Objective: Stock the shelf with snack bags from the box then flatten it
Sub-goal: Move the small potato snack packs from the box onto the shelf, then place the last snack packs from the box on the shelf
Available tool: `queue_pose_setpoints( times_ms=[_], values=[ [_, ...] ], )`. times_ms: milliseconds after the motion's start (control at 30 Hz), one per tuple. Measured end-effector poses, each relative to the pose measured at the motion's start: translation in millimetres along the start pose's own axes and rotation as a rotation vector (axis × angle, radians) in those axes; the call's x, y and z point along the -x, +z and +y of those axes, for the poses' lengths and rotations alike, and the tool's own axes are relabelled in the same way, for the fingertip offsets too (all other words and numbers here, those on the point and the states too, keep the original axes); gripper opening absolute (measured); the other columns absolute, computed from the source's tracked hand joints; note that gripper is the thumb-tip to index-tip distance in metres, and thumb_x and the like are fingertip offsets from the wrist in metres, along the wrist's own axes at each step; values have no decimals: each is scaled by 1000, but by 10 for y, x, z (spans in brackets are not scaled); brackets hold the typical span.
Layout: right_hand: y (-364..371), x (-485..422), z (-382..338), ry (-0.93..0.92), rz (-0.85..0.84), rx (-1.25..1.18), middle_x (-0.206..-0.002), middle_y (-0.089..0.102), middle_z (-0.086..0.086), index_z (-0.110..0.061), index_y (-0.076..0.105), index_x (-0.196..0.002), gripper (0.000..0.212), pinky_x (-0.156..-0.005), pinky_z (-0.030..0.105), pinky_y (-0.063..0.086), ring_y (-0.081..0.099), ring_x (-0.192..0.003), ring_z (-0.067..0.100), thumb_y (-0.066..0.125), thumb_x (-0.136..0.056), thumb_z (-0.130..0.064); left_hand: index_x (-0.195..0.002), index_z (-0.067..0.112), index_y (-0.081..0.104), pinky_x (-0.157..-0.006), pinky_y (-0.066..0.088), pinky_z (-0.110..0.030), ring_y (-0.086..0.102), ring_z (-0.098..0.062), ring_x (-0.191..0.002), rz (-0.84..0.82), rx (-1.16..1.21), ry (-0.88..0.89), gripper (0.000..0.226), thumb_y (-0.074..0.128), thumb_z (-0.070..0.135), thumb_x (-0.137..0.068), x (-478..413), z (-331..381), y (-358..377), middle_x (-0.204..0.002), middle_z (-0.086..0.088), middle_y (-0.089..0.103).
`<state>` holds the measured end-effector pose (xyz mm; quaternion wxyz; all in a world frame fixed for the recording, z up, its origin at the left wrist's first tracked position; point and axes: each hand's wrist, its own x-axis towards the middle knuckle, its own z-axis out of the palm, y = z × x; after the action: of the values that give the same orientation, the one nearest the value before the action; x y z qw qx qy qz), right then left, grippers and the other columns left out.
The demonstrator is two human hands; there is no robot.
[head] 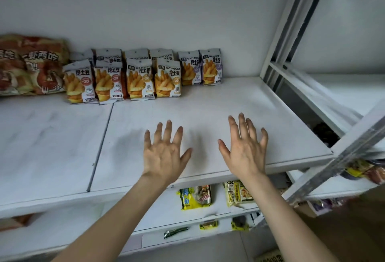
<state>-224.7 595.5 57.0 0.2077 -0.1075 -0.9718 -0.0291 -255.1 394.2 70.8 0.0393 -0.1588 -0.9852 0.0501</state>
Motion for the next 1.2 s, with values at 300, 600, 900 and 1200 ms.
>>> queue_pose_setpoints(
  times_ms=[300, 600, 900, 1200],
  values=[
    [-512, 1042, -72, 49, -53, 76, -151, 43, 16, -14, 44, -145, 70, -106, 60, 32, 44, -137, 33, 30, -91, -57, -156, 24, 3, -119, 5, -56, 0, -32, -151, 62, 14, 132, 72, 13, 63, -96, 840, 85, -138, -165, -10, -1],
    [-910, 2402, -275, 292, -87, 175, -151, 43, 14, -16, 45, -144, 67, -110, 58, 26, 42, -138, 30, 37, -90, -55, -152, 24, 28, -117, 11, -61, 16, -33, -149, 100, 52, 422, 68, 21, 60, -95, 1585, 70, 23, -161, -12, 21],
    [-1157, 3936, -612, 643, -205, 294, -153, 39, 15, -18, 43, -145, 67, -110, 60, 21, 38, -140, 31, 46, -89, -54, -145, 21, 43, -115, 17, -60, 25, -35, -146, 103, 92, 747, 65, 28, 58, -93, 2498, 192, 235, -154, -16, 36],
    [-1497, 5424, -926, 1077, -278, 332, -148, 46, 16, -14, 47, -142, 67, -110, 58, 22, 44, -136, 34, 36, -91, -56, -143, 18, 47, -113, 18, -58, 30, -36, -143, 18, 144, 1105, 70, 29, 60, -90, 3532, 671, 474, -150, -18, 42]
  ],
)
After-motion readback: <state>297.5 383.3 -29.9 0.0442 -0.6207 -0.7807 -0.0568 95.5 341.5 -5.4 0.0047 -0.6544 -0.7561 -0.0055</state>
